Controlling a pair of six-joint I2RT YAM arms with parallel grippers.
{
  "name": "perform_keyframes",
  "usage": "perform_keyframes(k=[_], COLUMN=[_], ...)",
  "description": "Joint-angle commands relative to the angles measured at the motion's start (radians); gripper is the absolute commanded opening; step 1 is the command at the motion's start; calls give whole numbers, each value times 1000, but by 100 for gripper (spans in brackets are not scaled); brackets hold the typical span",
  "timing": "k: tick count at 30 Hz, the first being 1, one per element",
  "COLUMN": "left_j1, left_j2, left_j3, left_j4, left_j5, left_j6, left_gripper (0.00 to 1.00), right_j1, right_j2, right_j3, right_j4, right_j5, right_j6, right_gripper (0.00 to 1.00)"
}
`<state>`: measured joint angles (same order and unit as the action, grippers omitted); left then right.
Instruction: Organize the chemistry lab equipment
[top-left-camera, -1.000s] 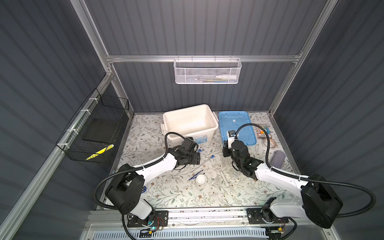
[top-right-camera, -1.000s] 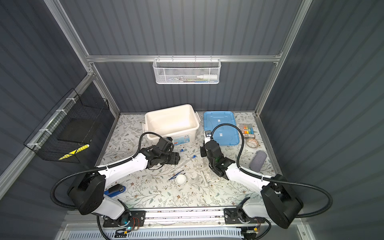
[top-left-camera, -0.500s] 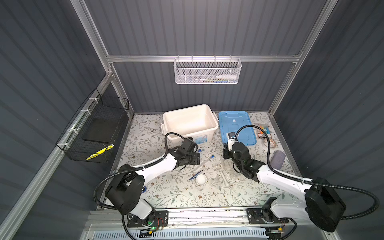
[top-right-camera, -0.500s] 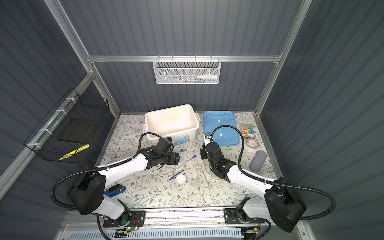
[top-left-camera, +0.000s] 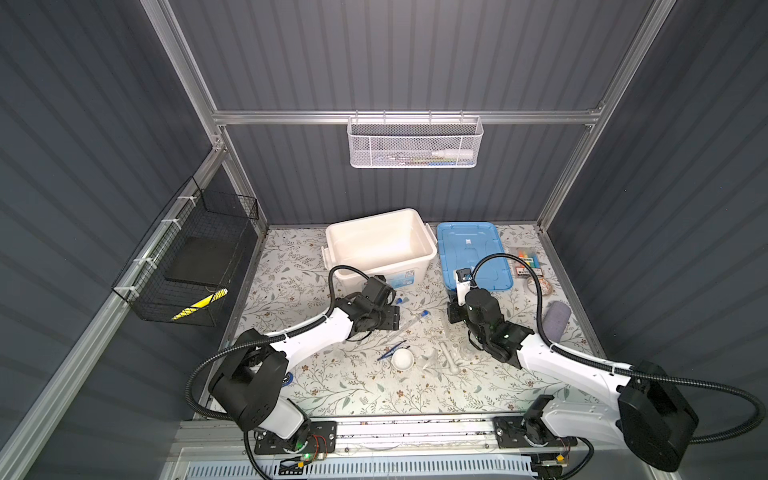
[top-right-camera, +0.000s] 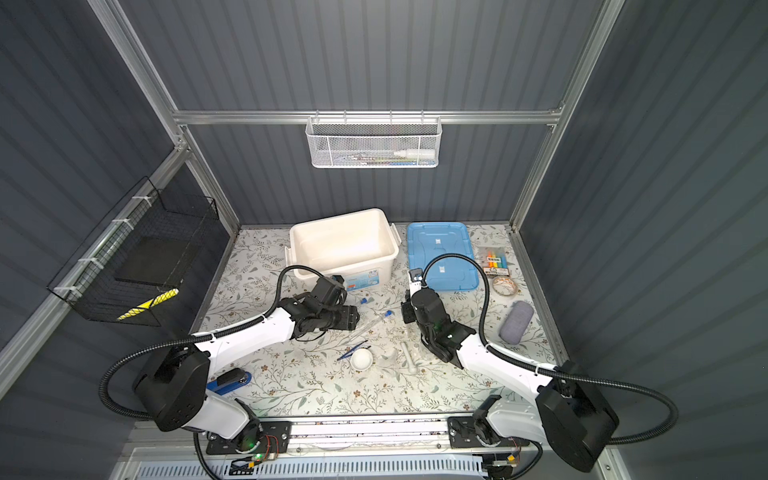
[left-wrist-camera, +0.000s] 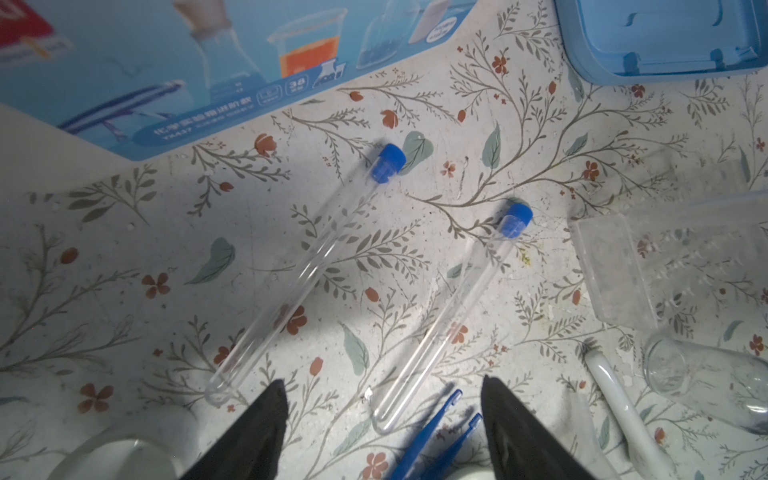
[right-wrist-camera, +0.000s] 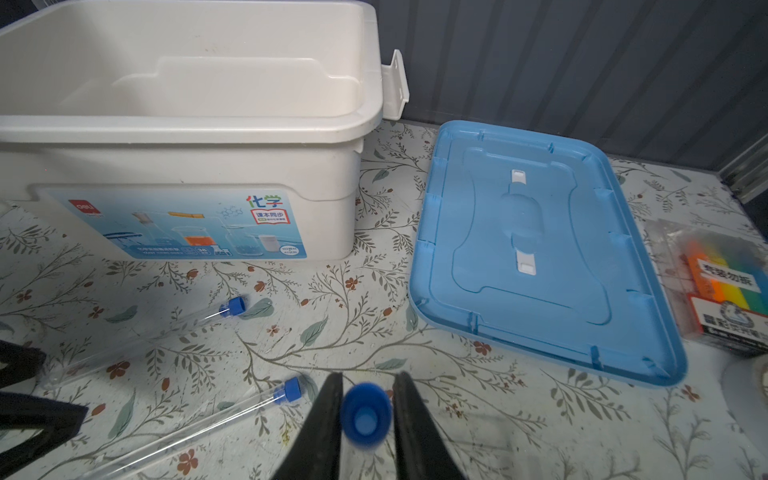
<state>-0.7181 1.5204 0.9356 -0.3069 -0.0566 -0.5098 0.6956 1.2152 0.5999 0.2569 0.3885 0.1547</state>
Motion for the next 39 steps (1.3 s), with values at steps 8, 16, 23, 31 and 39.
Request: perform_keyframes(k=[8,16,23,31,39], left_j1=[6,5,5,5,5], left_j2=[-18,-14,-11,-6,-1], left_j3=[4,9,19,31,35], left_j4=[-34,-29,-37,-52,-60], left_j5=[-37,-35,-41,-48,-62], left_j6=[17,22,36,60,75], left_gripper=[75,75,75,76,76], right_j1=[7,5,6,-10,-38], right_j2=[-52,-82,-89,-123,-69], right_j3=[-25,-23,14,76,172], right_j4=[-55,-85,-128,-215,-326], right_j5=[-14,-23,-65,-150,-168], right_j6=[29,25,33,73,103], right_gripper=[26,27,34,52,56])
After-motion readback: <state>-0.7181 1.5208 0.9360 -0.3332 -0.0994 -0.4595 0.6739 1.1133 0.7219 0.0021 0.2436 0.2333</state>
